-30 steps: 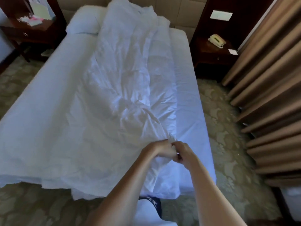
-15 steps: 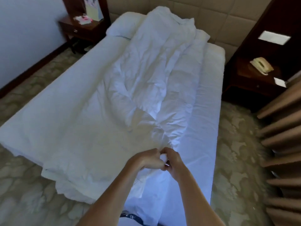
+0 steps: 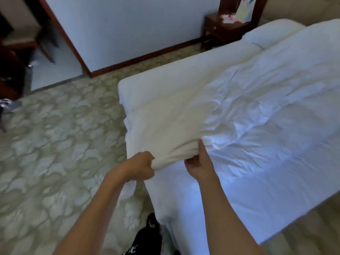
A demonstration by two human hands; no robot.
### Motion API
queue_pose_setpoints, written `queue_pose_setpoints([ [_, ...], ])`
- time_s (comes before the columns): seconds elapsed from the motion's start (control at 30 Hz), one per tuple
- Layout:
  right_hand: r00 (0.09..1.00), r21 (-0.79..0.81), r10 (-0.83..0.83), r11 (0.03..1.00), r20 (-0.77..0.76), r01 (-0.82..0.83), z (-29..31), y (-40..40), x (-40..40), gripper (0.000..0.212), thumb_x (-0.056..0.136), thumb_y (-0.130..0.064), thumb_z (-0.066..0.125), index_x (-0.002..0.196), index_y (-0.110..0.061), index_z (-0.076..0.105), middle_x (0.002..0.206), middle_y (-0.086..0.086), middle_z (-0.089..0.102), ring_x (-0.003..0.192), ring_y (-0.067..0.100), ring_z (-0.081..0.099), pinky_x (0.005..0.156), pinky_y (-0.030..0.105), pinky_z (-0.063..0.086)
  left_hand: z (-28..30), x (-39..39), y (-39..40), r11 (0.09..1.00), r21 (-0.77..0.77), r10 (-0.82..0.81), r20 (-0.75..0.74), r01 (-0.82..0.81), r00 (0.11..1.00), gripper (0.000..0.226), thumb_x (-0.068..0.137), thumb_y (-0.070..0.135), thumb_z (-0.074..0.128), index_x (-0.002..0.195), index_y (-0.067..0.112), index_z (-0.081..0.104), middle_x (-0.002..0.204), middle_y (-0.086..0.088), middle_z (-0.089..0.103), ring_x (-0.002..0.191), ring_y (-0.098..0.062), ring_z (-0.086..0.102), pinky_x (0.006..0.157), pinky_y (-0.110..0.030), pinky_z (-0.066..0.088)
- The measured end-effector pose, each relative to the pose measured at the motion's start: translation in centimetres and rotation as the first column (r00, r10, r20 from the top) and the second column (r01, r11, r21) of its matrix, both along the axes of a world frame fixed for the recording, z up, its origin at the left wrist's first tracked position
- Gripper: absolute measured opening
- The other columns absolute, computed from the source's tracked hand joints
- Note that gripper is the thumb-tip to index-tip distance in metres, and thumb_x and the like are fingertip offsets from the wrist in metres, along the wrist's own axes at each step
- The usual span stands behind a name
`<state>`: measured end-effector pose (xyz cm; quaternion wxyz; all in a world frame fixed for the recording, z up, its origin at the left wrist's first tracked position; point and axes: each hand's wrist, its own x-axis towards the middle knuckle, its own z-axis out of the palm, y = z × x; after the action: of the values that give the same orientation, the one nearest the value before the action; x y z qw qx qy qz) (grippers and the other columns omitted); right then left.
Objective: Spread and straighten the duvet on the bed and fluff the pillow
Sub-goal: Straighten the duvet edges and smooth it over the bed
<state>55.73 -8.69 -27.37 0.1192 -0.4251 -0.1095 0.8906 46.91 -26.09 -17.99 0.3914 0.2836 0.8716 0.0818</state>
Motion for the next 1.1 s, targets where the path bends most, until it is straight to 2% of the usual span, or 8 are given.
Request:
queue_pose_setpoints([
  [0.1,1.0,0.182,0.011,0.983,0.018,-0.014,2.1,-0.3,1.4,0.039,0.09,-0.03,0.068,0.124,-0.012,0.064,0.116,0.008,0.071,0.103,0.022,0.068,0.078,0.031,0.056,0.2,2.2,-1.1,0.998,0.056,-0.012,-0.063,0.016,0.998,0.03,0.08,0.003,0.058,0.065,0.024,0.042,0.069,0.004,0.048,0.058,-0.007,0.046,0.049,-0.018,0.031],
  [0.3,0.954,0.576,-0.196,0.817,0.229,0.029,5.5,-1.1,5.6,0.013,0.084,-0.016,0.068,0.096,-0.013,0.064,0.094,0.008,0.07,0.079,0.023,0.066,0.065,0.034,0.052,-1.1,4.5,-3.6,0.993,0.109,-0.03,-0.123,0.044,0.992,0.024,0.074,0.012,0.059,0.066,0.027,0.043,0.077,0.003,0.053,0.072,-0.016,0.056,0.058,-0.026,0.042],
  [0.5,0.868,0.53,-0.133,0.832,0.479,-0.165,1.0,-4.9,12.9,0.018,0.089,-0.012,0.059,0.107,-0.01,0.064,0.092,0.008,0.064,0.074,0.021,0.059,0.057,0.029,0.054,-6.7,9.0,-5.4,0.996,-0.007,-0.086,0.037,0.087,0.996,0.013,0.061,0.019,0.052,0.071,0.025,0.046,0.079,0.001,0.056,0.079,-0.021,0.06,0.062,-0.027,0.043],
  [0.63,0.878,0.539,-0.157,0.833,0.452,-0.128,0.6,-5.0,14.6,0.023,0.094,-0.017,0.056,0.115,-0.01,0.062,0.098,0.007,0.062,0.078,0.02,0.057,0.057,0.027,0.051,-7.9,11.0,-5.2,0.999,0.025,-0.037,-0.035,0.038,0.999,0.017,0.074,0.014,0.057,0.086,0.024,0.05,0.081,0.003,0.054,0.081,-0.021,0.058,0.067,-0.028,0.046],
  [0.77,0.908,0.532,-0.017,0.815,0.419,-0.23,1.2,-4.5,13.4,0.019,0.096,-0.02,0.055,0.114,-0.015,0.059,0.096,0.005,0.063,0.074,0.018,0.058,0.058,0.027,0.051,-7.5,12.2,-6.5,0.991,0.093,0.122,-0.27,-0.1,0.955,0.012,0.074,0.013,0.056,0.079,0.023,0.061,0.074,0.0,0.061,0.07,-0.021,0.061,0.057,-0.028,0.045],
  [0.9,0.776,0.449,0.36,0.658,0.517,-0.604,1.3,-3.5,14.2,0.013,0.097,-0.02,0.049,0.101,-0.01,0.056,0.09,0.014,0.068,0.06,0.019,0.065,0.051,0.024,0.045,-8.4,15.1,-7.3,0.977,-0.036,0.171,-0.455,-0.209,0.874,0.03,0.088,0.02,0.056,0.117,0.02,0.056,0.109,-0.006,0.064,0.095,-0.024,0.06,0.074,-0.031,0.043],
  [1.0,0.587,0.39,0.566,0.44,0.578,-0.809,0.7,-1.1,17.1,0.015,0.098,-0.018,0.05,0.086,-0.01,0.055,0.071,0.008,0.065,0.055,0.014,0.06,0.05,0.022,0.037,-10.0,17.9,-6.0,0.921,-0.256,0.149,-0.466,-0.294,0.872,0.048,0.091,0.036,0.057,0.133,0.019,0.04,0.134,-0.013,0.045,0.123,-0.033,0.046,0.099,-0.042,0.037],
  [1.1,0.576,0.433,0.554,0.379,0.601,-0.817,-1.0,3.9,21.4,0.015,0.094,-0.018,0.056,0.081,-0.013,0.054,0.062,0.004,0.06,0.047,0.011,0.053,0.048,0.022,0.037,-10.9,21.8,-0.8,0.92,-0.079,0.333,-0.364,-0.384,0.87,0.029,0.094,0.024,0.053,0.119,0.01,0.051,0.124,-0.017,0.054,0.111,-0.034,0.055,0.09,-0.038,0.045],
])
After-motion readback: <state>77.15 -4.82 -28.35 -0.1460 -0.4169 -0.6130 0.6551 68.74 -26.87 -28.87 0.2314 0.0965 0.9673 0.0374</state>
